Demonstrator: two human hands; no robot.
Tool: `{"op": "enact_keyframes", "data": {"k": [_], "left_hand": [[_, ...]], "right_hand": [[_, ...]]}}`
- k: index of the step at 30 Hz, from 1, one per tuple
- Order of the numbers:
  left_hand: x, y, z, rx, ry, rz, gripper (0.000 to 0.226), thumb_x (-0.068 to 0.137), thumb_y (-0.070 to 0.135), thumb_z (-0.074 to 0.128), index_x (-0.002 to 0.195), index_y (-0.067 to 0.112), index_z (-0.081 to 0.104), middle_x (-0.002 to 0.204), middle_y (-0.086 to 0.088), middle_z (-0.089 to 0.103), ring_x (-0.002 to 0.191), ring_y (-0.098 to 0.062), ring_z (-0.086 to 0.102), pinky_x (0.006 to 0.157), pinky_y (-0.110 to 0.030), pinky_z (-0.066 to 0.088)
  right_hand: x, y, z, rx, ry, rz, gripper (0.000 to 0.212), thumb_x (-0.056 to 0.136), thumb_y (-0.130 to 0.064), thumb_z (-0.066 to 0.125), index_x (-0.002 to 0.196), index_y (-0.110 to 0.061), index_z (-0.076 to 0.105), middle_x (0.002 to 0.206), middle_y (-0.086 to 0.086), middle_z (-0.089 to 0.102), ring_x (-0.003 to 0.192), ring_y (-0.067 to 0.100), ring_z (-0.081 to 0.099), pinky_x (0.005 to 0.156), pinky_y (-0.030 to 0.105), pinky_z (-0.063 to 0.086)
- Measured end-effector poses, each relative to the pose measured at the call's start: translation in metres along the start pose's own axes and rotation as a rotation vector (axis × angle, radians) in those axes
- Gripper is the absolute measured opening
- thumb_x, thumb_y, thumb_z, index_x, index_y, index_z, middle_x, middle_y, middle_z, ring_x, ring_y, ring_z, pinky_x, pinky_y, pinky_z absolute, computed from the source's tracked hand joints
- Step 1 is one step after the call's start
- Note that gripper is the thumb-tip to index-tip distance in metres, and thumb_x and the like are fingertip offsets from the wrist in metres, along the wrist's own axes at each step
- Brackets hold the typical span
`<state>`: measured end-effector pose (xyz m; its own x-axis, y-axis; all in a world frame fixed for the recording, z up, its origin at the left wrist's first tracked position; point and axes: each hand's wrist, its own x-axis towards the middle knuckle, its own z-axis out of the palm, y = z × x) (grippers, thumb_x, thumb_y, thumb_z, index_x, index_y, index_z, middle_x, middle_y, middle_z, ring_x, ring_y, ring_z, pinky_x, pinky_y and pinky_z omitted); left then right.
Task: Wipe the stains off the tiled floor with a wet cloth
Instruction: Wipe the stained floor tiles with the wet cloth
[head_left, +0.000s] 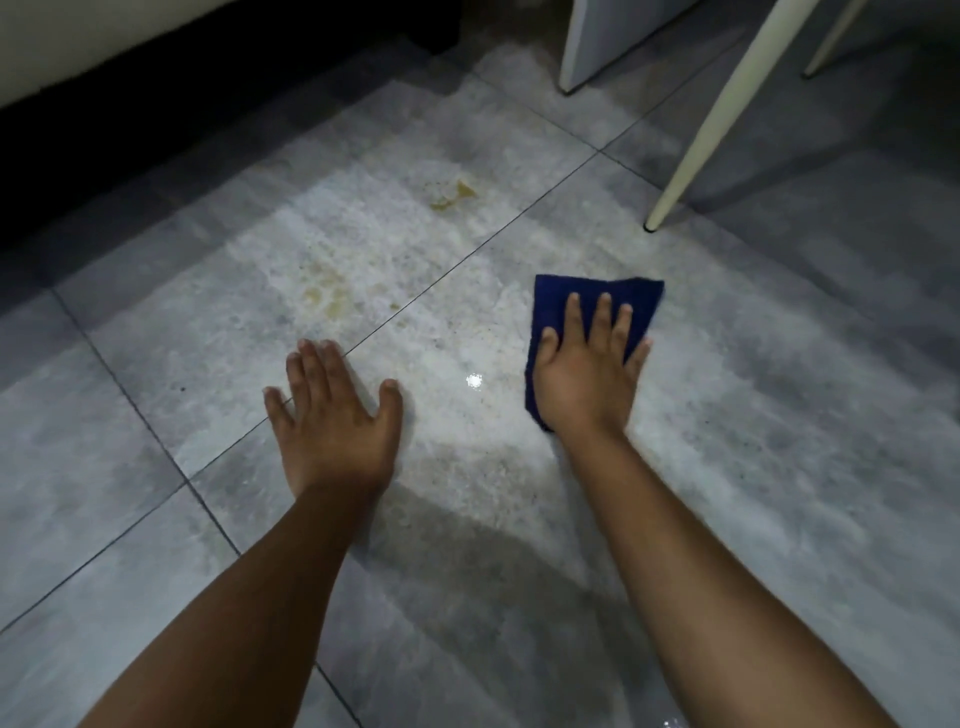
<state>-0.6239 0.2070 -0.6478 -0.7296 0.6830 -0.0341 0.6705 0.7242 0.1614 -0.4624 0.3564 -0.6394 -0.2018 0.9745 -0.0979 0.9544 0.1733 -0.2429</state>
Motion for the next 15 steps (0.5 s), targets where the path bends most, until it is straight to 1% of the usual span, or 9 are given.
{"op": "enact_keyframes", "data": {"k": [2, 4, 7, 9, 10, 12, 15], "left_hand": [[0.0, 0.0, 0.0, 0.007, -0.004, 0.002, 0.08, 0.094, 0.06, 0.014, 0.154, 0.01, 0.0, 0.163, -0.009, -0.003, 0.149, -0.02, -0.005, 0.119, -0.047, -0.003], [0.002, 0.0, 0.0, 0.009, -0.007, -0.005, 0.079, 0.094, 0.059, 0.016, 0.154, 0.01, 0.0, 0.163, -0.009, -0.003, 0.149, -0.02, -0.006, 0.119, -0.046, -0.004], [0.001, 0.001, 0.0, -0.008, -0.006, -0.022, 0.078, 0.094, 0.058, 0.017, 0.154, 0.011, 0.0, 0.163, -0.008, -0.004, 0.149, -0.019, -0.006, 0.119, -0.046, -0.005], [0.001, 0.001, -0.001, -0.011, -0.007, -0.024, 0.078, 0.095, 0.058, 0.018, 0.154, 0.011, -0.001, 0.163, -0.008, -0.005, 0.149, -0.019, -0.007, 0.119, -0.046, -0.005], [0.001, 0.001, -0.001, -0.01, -0.008, -0.022, 0.078, 0.095, 0.058, 0.018, 0.154, 0.012, -0.001, 0.163, -0.008, -0.005, 0.149, -0.019, -0.007, 0.119, -0.046, -0.005], [0.001, 0.002, -0.001, -0.015, -0.008, -0.017, 0.077, 0.095, 0.058, 0.018, 0.154, 0.011, -0.001, 0.163, -0.008, -0.004, 0.149, -0.019, -0.006, 0.119, -0.047, -0.005], [0.0, 0.002, -0.003, -0.002, -0.003, -0.014, 0.079, 0.094, 0.058, 0.015, 0.154, 0.01, 0.001, 0.163, -0.009, -0.002, 0.149, -0.02, -0.005, 0.119, -0.047, -0.003]], "right_hand": [[0.029, 0.015, -0.007, -0.016, 0.004, -0.005, 0.056, 0.101, -0.045, 0.014, 0.154, -0.027, 0.01, 0.162, 0.003, 0.002, 0.148, 0.023, -0.007, 0.117, 0.052, -0.006], [0.038, 0.042, -0.015, -0.004, 0.032, 0.098, 0.055, 0.101, -0.045, 0.015, 0.154, -0.027, 0.012, 0.162, 0.004, 0.003, 0.148, 0.024, -0.005, 0.117, 0.053, -0.002], [0.002, 0.072, -0.023, 0.055, 0.092, 0.275, 0.055, 0.102, -0.043, 0.019, 0.154, -0.026, 0.015, 0.162, 0.005, 0.005, 0.148, 0.026, -0.002, 0.117, 0.055, 0.001], [-0.044, 0.067, -0.019, 0.048, 0.087, 0.305, 0.056, 0.101, -0.043, 0.02, 0.154, -0.024, 0.014, 0.162, 0.007, 0.004, 0.148, 0.027, -0.003, 0.117, 0.055, 0.0], [-0.063, 0.056, -0.015, 0.029, 0.073, 0.275, 0.057, 0.101, -0.042, 0.019, 0.154, -0.023, 0.012, 0.162, 0.008, 0.003, 0.148, 0.027, -0.004, 0.117, 0.055, -0.002], [-0.085, 0.029, -0.005, -0.004, 0.048, 0.157, 0.057, 0.101, -0.042, 0.019, 0.154, -0.023, 0.01, 0.161, 0.009, 0.003, 0.148, 0.027, -0.006, 0.117, 0.052, -0.006], [-0.067, 0.0, 0.003, 0.009, 0.007, -0.02, 0.057, 0.101, -0.044, 0.018, 0.154, -0.024, 0.009, 0.162, 0.006, 0.0, 0.148, 0.024, -0.01, 0.117, 0.049, -0.011]]}}
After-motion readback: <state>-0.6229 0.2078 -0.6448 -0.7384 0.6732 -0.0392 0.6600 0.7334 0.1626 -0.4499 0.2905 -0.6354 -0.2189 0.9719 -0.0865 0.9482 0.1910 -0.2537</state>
